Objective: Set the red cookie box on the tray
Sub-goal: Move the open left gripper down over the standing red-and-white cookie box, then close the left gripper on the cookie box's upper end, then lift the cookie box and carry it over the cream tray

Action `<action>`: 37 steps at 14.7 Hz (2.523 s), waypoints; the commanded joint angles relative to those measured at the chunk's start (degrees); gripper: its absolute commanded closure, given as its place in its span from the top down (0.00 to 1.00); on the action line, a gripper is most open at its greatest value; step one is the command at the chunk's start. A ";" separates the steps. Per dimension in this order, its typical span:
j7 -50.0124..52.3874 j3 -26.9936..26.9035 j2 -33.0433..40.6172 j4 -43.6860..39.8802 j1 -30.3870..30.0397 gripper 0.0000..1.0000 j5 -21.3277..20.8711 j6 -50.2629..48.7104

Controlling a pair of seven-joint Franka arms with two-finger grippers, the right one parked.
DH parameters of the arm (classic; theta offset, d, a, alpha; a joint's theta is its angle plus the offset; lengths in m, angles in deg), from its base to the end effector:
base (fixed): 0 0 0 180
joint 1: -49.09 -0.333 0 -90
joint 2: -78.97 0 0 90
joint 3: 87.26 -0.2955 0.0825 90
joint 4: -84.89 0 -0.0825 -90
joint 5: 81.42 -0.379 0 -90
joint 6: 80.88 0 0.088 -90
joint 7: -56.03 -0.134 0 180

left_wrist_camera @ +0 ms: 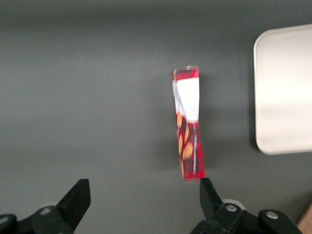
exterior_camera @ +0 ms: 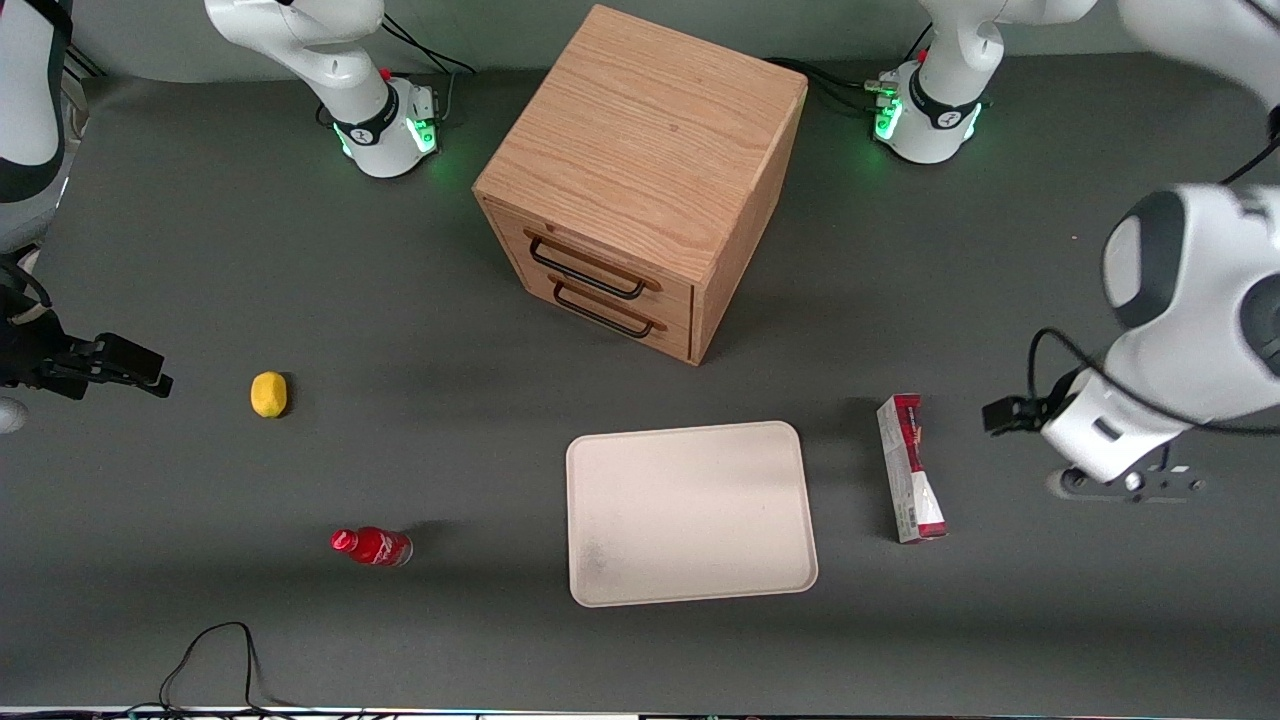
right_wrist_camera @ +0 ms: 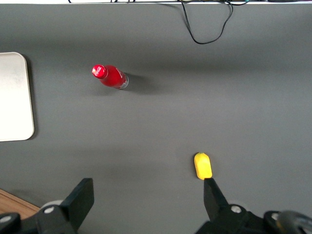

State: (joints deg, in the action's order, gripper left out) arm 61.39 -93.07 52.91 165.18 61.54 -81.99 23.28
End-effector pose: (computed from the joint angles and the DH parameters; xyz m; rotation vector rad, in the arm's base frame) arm 0.6679 -0.0866 0.3988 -3.0831 0.0530 0.0464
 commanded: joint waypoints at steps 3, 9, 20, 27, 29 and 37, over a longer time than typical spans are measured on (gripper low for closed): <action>2.90 -0.52 -9.61 -2.07 1.52 1.00 1.62 7.35; 4.49 0.01 -13.04 6.18 3.10 1.00 3.38 20.27; 4.84 0.89 -13.40 10.59 3.02 0.00 3.64 21.08; 3.79 0.54 -11.12 -11.00 3.02 0.00 2.59 -5.16; 3.78 0.63 -11.03 -18.82 3.11 0.00 2.59 -9.75; 21.09 9.15 -15.85 -26.76 7.75 0.00 2.42 -6.28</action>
State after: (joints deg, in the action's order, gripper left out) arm 77.78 -84.23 41.59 142.75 66.50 -78.75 14.66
